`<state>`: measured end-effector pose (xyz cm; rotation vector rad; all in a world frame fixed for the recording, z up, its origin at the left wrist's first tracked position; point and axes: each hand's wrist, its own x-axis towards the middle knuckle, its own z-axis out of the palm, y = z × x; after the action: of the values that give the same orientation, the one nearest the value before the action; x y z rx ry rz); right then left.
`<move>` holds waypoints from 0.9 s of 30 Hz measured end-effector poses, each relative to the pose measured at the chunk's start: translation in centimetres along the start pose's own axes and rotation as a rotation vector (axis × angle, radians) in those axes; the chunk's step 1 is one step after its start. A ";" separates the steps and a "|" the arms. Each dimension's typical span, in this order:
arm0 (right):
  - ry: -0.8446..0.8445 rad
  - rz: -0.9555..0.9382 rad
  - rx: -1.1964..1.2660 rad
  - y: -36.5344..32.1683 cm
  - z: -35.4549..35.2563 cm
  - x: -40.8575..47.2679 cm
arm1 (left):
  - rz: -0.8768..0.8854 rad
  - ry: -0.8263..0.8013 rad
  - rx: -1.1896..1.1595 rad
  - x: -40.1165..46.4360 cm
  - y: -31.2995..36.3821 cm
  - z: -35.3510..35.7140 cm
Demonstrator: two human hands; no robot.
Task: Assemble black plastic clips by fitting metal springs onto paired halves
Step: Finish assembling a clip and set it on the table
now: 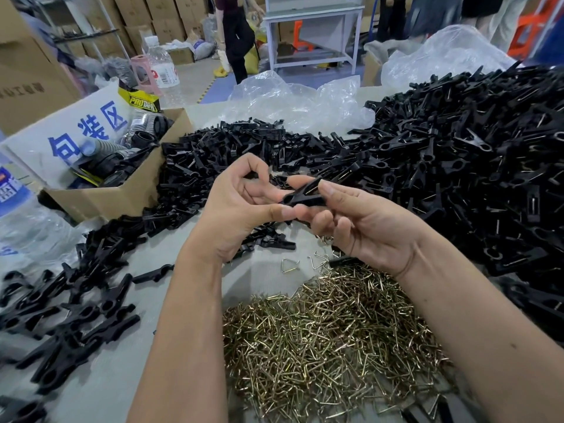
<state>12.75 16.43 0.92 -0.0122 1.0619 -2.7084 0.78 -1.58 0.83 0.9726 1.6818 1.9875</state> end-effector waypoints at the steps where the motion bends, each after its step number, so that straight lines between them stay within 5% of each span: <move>1: -0.009 0.010 0.050 0.0 0.0 0.0 | -0.005 0.007 0.018 0.1 0.0 0.0; 27: 0.004 0.025 0.237 -0.5 -0.1 0.1 | 0.083 0.049 0.176 0.5 0.2 0.6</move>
<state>12.52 16.83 1.13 0.0465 0.7305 -2.7938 0.89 -0.87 1.15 1.0773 1.8981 1.9558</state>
